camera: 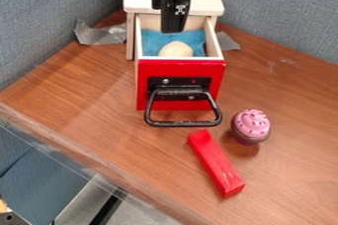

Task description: Take the egg out of the drawer and put it on the left side of the drawer

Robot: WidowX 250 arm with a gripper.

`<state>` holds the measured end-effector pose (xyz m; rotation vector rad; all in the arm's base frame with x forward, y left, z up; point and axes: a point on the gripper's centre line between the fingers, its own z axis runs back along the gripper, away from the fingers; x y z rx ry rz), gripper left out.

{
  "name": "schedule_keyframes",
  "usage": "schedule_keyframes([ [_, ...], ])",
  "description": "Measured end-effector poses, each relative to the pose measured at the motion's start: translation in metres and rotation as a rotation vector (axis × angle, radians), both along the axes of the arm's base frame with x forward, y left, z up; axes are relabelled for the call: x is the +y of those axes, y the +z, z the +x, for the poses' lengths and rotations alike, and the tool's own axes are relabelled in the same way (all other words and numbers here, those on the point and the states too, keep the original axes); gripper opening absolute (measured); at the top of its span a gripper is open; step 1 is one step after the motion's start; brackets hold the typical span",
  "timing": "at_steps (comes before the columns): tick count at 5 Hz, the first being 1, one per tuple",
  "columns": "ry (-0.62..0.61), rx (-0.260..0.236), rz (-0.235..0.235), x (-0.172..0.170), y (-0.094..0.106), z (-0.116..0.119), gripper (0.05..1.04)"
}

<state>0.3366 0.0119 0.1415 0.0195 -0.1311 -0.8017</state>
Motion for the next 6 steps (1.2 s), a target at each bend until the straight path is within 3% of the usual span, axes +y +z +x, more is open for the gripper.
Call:
schedule_keyframes([
  [1,0.005,0.035,-0.002,0.000,-0.011,-0.001,1.001],
  [3,0.063,0.019,-0.004,0.000,-0.015,0.002,1.001],
  [6,0.197,-0.072,-0.023,0.001,-0.028,0.012,1.001],
])
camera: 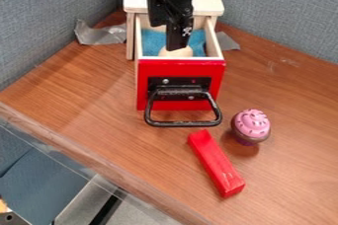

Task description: Take the egg out of the drawer and put it on the left side of the drawer

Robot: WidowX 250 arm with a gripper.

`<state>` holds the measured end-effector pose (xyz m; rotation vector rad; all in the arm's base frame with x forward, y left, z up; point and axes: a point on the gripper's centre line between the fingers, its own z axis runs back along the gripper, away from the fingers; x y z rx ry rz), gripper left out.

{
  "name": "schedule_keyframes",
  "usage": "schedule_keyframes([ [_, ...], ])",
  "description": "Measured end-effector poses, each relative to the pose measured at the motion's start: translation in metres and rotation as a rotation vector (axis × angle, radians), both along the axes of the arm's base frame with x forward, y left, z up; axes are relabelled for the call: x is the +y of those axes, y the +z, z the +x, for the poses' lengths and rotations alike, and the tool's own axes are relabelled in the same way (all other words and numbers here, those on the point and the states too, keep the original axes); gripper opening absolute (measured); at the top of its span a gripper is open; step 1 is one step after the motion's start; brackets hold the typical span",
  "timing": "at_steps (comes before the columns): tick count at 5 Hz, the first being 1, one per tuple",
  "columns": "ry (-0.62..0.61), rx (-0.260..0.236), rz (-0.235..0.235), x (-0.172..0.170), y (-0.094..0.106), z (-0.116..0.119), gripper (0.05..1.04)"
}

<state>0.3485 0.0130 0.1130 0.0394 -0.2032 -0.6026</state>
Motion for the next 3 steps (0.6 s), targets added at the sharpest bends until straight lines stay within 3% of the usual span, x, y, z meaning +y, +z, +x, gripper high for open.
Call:
schedule_keyframes([
  [1,0.018,0.009,-0.019,-0.002,-0.012,0.005,1.001],
  [3,0.044,0.004,-0.040,-0.004,-0.019,0.018,1.001],
])
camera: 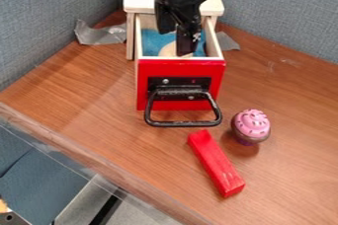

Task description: Take the egg out of the drawer and put it on the left side of the drawer

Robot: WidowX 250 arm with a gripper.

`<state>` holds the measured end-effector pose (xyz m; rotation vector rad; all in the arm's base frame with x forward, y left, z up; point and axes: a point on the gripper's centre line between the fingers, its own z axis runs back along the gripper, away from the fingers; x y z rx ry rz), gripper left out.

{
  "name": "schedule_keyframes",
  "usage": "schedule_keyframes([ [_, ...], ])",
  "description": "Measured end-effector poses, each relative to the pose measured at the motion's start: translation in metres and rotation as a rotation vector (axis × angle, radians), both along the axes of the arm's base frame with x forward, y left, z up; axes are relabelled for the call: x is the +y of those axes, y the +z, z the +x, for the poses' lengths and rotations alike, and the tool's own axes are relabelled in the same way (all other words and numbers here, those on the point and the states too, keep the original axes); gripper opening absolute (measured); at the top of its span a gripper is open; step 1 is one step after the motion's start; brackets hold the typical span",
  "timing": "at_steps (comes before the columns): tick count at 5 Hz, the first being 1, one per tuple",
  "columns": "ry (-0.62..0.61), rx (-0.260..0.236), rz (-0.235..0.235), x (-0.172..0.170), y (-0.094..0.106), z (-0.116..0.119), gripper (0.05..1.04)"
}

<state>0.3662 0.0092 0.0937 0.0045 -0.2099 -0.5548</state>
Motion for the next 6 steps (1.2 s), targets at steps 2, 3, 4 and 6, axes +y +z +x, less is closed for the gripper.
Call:
schedule_keyframes([
  [2,0.028,0.006,-0.001,0.001,-0.010,0.005,1.001],
  [3,0.035,0.015,0.002,0.002,-0.017,0.006,1.001],
  [4,0.040,0.015,0.004,0.002,-0.018,0.006,1.001],
  [6,0.052,0.009,-0.004,0.001,-0.019,0.007,0.673],
])
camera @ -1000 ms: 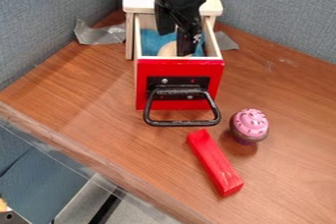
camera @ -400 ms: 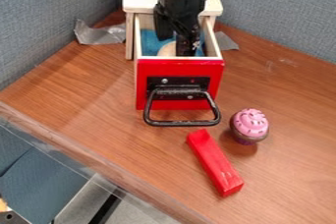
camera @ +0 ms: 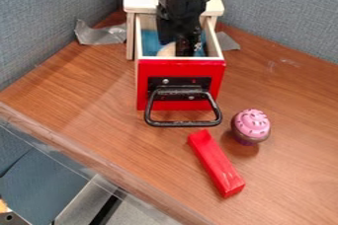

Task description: Take the egg out of the drawer and put it on the left side of the drawer

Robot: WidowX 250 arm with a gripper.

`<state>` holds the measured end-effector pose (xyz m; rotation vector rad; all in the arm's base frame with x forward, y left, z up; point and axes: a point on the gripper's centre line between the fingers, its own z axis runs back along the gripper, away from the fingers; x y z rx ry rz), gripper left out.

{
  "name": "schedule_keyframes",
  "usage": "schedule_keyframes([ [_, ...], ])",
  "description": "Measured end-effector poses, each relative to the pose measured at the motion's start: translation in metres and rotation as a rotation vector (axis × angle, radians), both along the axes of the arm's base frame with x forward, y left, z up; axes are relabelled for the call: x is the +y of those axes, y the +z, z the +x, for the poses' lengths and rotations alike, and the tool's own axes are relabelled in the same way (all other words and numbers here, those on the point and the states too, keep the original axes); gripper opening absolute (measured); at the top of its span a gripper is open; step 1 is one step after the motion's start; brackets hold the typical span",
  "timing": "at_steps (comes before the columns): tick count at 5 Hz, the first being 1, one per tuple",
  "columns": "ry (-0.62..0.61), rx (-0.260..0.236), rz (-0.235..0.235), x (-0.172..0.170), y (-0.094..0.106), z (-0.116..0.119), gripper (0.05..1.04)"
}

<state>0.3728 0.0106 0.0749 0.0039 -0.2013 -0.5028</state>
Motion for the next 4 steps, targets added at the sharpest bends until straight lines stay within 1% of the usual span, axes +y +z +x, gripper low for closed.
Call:
schedule_keyframes([
  [1,0.000,-0.002,-0.009,-0.0014,0.0012,0.0000,0.422],
  [2,-0.017,-0.011,-0.010,-0.0023,0.0055,-0.0025,0.197],
  [3,-0.032,-0.015,-0.016,-0.0039,0.0105,-0.0042,0.111],
  [4,-0.030,0.001,-0.015,0.0026,0.0098,-0.0067,0.287],
])
